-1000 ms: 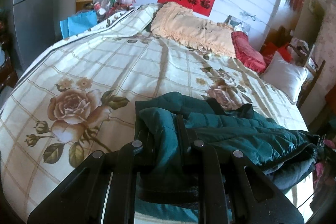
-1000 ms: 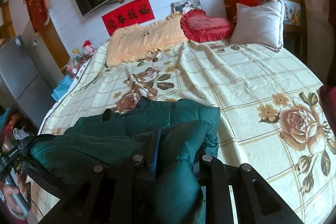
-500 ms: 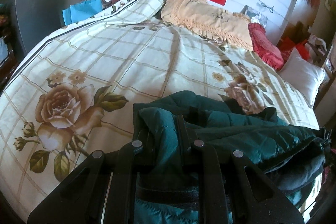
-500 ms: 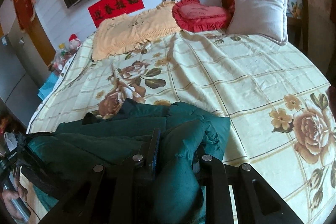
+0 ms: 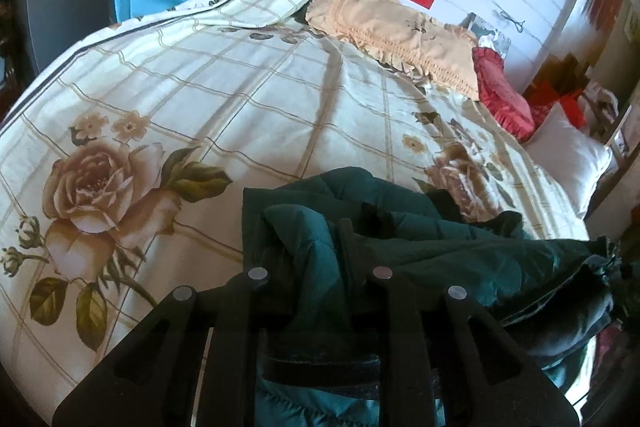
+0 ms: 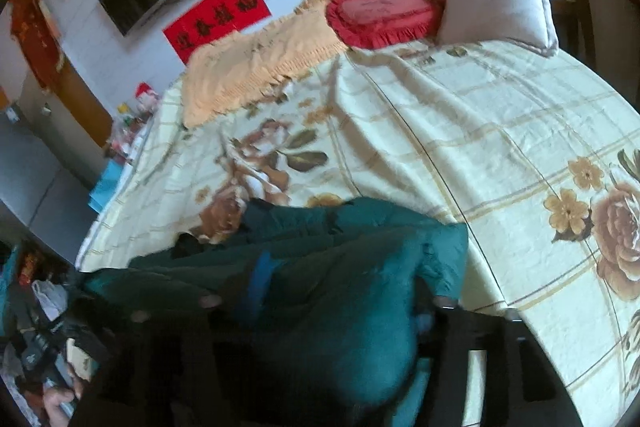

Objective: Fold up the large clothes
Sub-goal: 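Carry the green jacket hem over the body toward the collar with both tools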

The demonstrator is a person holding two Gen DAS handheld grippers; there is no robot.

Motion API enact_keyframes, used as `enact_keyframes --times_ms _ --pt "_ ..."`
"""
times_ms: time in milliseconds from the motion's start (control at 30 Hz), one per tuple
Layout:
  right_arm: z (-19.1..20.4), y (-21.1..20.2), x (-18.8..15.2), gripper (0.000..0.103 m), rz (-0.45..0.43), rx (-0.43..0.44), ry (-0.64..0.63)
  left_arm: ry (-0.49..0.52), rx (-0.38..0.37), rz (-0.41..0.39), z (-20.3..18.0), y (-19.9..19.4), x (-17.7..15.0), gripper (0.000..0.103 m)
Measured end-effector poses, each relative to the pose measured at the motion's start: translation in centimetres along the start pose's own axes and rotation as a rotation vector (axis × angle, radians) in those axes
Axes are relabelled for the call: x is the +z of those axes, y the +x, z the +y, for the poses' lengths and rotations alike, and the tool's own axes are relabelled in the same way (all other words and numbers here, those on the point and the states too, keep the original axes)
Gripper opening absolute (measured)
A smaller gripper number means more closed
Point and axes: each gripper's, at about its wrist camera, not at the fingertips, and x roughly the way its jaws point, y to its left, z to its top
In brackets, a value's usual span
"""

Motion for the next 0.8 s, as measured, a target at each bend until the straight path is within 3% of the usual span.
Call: enact_keyframes --times_ms 167,367,667,733,767,800 --pt "1.3 -2.4 0.6 0.069 -0.047 -0.023 -0.052 -0.056 -0.072 0.02 0.6 -1.7 0.9 0.02" --pt "2.1 -6.6 1.0 0.078 -0.192 -0.049 -0.073 -0.063 -0.133 0.041 0.6 -3.6 1.7 0.03" --pt "7.4 -4.4 -1.9 0.078 -0.09 0.033 -0.27 -0.127 -0.202 0.04 1.8 -4.9 2.2 0.035" --pt "8.5 -3.3 -2.7 0.078 -0.067 0.042 -0.299 -0.151 -0.202 0.002 2.3 -5.8 2.6 0.047" --pt "8.9 -3.0 -3.1 0.078 -0.063 0.044 -0.31 -0.155 -0.191 -0.025 2.6 -6.3 2.7 0.063" --pt "9.4 -2.6 -3.4 0.078 -0.056 0.046 -0.325 -0.155 -0.177 -0.063 2.8 -7.0 2.8 0.071"
